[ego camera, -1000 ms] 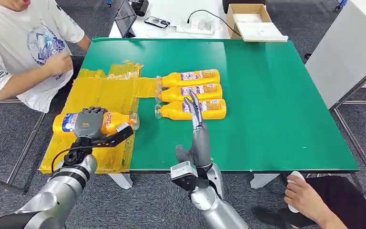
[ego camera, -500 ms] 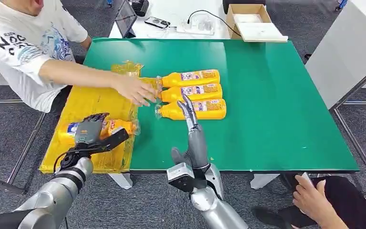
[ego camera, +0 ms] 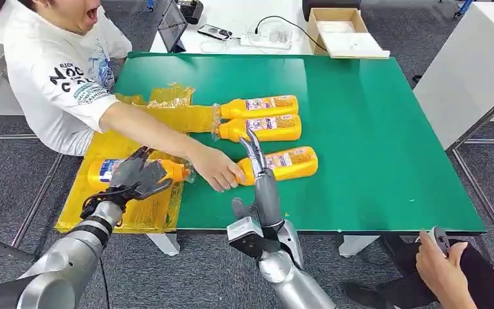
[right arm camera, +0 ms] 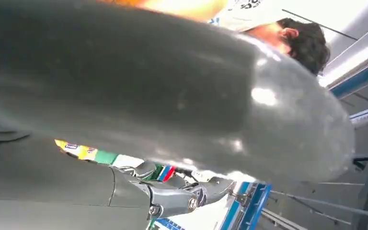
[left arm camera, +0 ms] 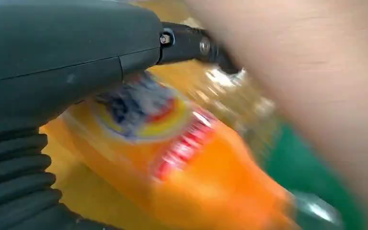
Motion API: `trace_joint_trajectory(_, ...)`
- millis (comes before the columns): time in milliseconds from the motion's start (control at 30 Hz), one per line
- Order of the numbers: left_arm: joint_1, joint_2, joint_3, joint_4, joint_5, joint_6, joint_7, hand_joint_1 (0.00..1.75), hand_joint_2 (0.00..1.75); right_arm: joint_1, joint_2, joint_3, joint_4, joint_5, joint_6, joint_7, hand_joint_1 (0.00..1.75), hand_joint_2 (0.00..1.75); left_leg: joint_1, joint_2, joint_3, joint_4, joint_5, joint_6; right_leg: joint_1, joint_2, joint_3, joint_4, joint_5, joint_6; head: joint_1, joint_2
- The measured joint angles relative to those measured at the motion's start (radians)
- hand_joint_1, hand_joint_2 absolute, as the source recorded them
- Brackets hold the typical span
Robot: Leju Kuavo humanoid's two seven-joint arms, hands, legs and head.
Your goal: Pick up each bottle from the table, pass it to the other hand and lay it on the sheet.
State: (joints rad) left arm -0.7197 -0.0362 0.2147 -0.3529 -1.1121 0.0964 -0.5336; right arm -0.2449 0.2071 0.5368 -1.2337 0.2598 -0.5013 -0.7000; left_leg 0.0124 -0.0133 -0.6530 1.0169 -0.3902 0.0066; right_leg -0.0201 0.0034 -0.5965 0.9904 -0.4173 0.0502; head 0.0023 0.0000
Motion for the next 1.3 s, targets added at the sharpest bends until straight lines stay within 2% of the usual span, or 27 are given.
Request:
trace_joint_trajectory(133, -0.014, -0.005, 0.013, 0.000, 0.044, -0.102, -0.034, 0.00, 0.00, 0.000, 0.001, -0.013, 0.001, -0.008, 0.002, 0.000, 0.00, 0.00, 0.000, 0.000, 0.001, 0.000, 0.000, 0.000, 0.000, 0.000, 0.001, 0.000, 0.001, 0.000, 0.000, 0.000)
trace_joint_trajectory(333, -0.015, -0.012, 0.032, -0.002, 0.120, -0.147, -0.071, 0.00, 0.00, 0.000, 0.001, -0.019, 0.004, -0.008, 0.002, 0.000, 0.00, 0.00, 0.000, 0.001, 0.002, 0.000, 0.001, 0.001, 0.000, 0.000, 0.001, 0.000, 0.001, 0.000, 0.000, 0.000)
trace_joint_trajectory(400, -0.013, -0.021, 0.053, -0.013, 0.198, -0.105, -0.095, 0.00, 0.00, 0.000, 0.001, -0.023, 0.006, -0.002, 0.002, 0.000, 0.00, 0.00, 0.000, 0.001, 0.001, 0.000, 0.001, 0.001, 0.000, 0.000, 0.000, 0.000, 0.001, 0.000, 0.000, 0.000)
trace_joint_trajectory(433, -0.009, -0.035, 0.068, -0.021, 0.259, -0.049, -0.108, 0.00, 1.75, 0.000, 0.001, -0.026, 0.008, 0.010, 0.003, 0.000, 0.00, 0.00, 0.000, 0.002, 0.000, 0.000, 0.001, 0.001, 0.000, 0.000, 0.000, 0.000, 0.001, 0.001, 0.000, 0.000)
trace_joint_trajectory(467, -0.004, -0.049, 0.086, -0.035, 0.334, 0.008, -0.129, 0.00, 1.75, 0.002, 0.003, -0.032, 0.010, 0.026, 0.006, 0.000, 0.00, 0.00, 0.000, 0.002, -0.001, 0.000, 0.001, 0.001, 0.000, 0.000, -0.001, 0.000, 0.001, 0.001, 0.000, 0.000)
trace_joint_trajectory(500, 0.002, -0.064, 0.106, -0.056, 0.412, 0.054, -0.147, 0.00, 1.75, 0.003, 0.005, -0.039, 0.013, 0.043, 0.014, 0.004, 0.00, 1.75, 0.000, 0.002, -0.001, 0.000, 0.001, 0.001, 0.000, 0.000, -0.002, 0.000, 0.001, 0.001, 0.000, 0.000)
trace_joint_trajectory(567, 0.025, -0.093, 0.118, -0.133, 0.568, 0.163, -0.162, 0.00, 1.75, 0.001, 0.006, -0.046, 0.027, 0.110, 0.040, 0.056, 0.00, 1.75, 0.000, 0.002, -0.001, 0.000, 0.001, 0.001, 0.000, 0.001, -0.002, 0.000, 0.001, 0.001, 0.000, 0.000)
trace_joint_trajectory(600, 0.042, -0.101, 0.109, -0.182, 0.620, 0.267, -0.165, 0.00, 1.75, -0.006, 0.003, -0.048, 0.043, 0.148, 0.062, 0.096, 0.00, 1.75, 0.000, 0.003, -0.001, 0.000, 0.001, 0.001, 0.000, 0.001, -0.002, 0.000, 0.001, 0.001, 0.000, 0.000)
trace_joint_trajectory(667, 0.084, -0.114, 0.061, -0.265, 0.597, 0.494, -0.168, 0.00, 1.75, -0.023, -0.004, -0.054, 0.079, 0.174, 0.124, 0.157, 0.00, 1.75, 0.000, 0.004, -0.002, 0.000, 0.001, 0.001, 0.000, 0.002, -0.003, 0.000, 0.001, 0.001, 0.000, 0.000)
trace_joint_trajectory(733, 0.149, -0.126, 0.013, -0.375, 0.517, 0.584, -0.169, 0.00, 1.75, -0.051, -0.022, -0.073, 0.120, 0.178, 0.192, 0.208, 0.00, 1.75, -0.001, 0.002, -0.002, 0.000, 0.001, 0.001, 0.000, 0.001, -0.003, 0.000, 0.001, 0.001, -0.001, 0.000)
trace_joint_trajectory(833, 0.254, -0.161, -0.054, -0.511, 0.526, 0.599, -0.170, 0.00, 1.75, -0.094, -0.069, -0.103, 0.159, 0.205, 0.244, 0.280, 0.00, 1.75, -0.001, 0.000, -0.004, 0.000, 0.001, 0.001, -0.001, 0.000, -0.003, 0.000, 0.001, 0.001, 0.000, 0.000)
trace_joint_trajectory(933, 0.324, -0.180, -0.104, -0.595, 0.527, 0.602, -0.170, 0.00, 1.75, -0.116, -0.106, -0.126, 0.178, 0.212, 0.259, 0.296, 0.00, 1.75, -0.001, 0.001, -0.005, 0.000, 0.001, 0.001, -0.001, 0.000, -0.004, -0.001, 0.001, 0.001, 0.000, 0.000)
trace_joint_trajectory(1100, 0.389, -0.186, -0.199, -0.675, 0.641, 0.603, -0.170, 0.00, 1.75, -0.140, -0.171, -0.133, 0.196, 0.299, 0.343, 0.414, 0.00, 1.75, -0.001, 0.000, -0.005, 0.001, 0.001, 0.001, -0.001, 0.000, -0.004, -0.001, 0.002, 0.002, 0.000, 0.000)
trace_joint_trajectory(1300, 0.439, -0.187, -0.287, -0.713, 0.613, 0.603, -0.170, 0.00, 1.75, -0.145, -0.250, -0.143, 0.217, 0.323, 0.441, 0.463, 0.00, 1.75, -0.001, 0.000, -0.005, 0.001, 0.001, 0.002, -0.001, 0.000, -0.005, -0.001, 0.002, 0.002, 0.000, 0.000)
